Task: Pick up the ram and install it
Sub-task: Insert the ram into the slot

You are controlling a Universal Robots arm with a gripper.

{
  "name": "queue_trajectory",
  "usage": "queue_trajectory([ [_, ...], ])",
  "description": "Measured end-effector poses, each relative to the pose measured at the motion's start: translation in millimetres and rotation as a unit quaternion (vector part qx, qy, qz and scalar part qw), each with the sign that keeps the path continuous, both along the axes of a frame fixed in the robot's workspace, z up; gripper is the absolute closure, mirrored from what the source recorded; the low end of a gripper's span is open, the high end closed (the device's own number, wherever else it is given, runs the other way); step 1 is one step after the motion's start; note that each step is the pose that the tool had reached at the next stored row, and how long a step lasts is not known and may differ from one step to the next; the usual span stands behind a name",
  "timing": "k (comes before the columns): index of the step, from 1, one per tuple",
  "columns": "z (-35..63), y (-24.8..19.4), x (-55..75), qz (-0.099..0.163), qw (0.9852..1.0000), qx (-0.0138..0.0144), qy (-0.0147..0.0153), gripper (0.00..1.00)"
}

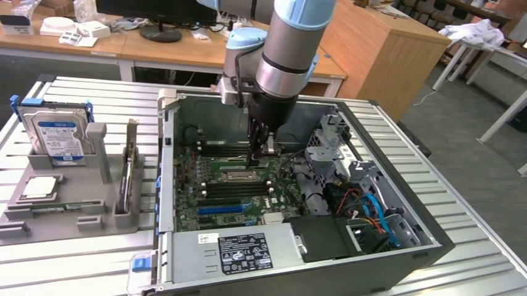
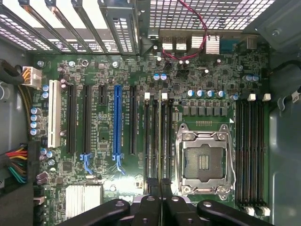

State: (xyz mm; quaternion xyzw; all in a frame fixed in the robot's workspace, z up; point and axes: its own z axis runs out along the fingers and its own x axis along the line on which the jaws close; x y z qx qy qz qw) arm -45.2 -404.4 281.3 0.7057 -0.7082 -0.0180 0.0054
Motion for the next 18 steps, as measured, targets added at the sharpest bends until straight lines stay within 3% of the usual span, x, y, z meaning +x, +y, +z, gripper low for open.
queue_trajectory([
  [18,-0.1,-2.2,5.2,0.000,1.0000,-0.0001,0.0001,0.88],
])
